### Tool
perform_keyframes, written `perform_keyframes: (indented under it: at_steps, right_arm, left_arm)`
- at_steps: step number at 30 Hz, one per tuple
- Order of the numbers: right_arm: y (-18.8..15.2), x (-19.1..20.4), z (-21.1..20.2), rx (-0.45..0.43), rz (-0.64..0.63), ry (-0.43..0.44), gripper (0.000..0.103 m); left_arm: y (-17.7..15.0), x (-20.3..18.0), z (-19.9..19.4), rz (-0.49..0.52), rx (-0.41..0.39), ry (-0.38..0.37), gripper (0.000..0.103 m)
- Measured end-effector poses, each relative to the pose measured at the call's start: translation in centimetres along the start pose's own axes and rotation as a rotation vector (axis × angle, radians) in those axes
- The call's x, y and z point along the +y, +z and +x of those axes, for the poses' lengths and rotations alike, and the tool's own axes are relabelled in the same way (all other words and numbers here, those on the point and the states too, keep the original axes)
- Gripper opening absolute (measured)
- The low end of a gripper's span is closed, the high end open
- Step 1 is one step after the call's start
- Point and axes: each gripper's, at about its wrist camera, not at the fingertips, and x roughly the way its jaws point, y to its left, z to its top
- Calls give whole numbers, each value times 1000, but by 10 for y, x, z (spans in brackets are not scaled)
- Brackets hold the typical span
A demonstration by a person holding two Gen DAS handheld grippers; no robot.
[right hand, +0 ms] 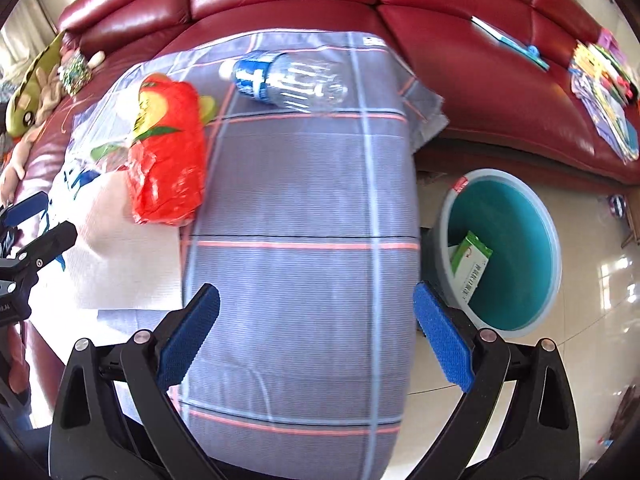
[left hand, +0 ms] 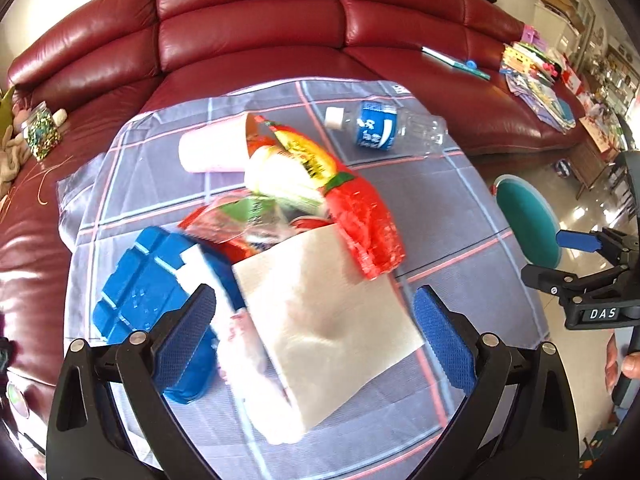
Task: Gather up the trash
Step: 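Move the right gripper back to the table toward the white paper towel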
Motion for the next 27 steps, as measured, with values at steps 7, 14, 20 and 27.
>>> perform_keyframes:
  at_steps: [7, 14, 20, 27]
  right_arm:
    - [2, 37, 6, 21, -44, 0, 93]
    - [-4, 63, 20, 55, -79, 21, 93]
    - [-4, 64, 24, 65, -82, 21, 93]
    - [-8, 57, 28, 77, -64, 17, 93]
  left_arm:
    - [-38, 61, -6, -89, 1, 14, 99]
    - [-54, 60, -7, -96, 10, -6, 75]
    - [-56, 42, 12, -50, 48, -17, 67]
    - [-64, 45, 44, -92, 114, -62, 61]
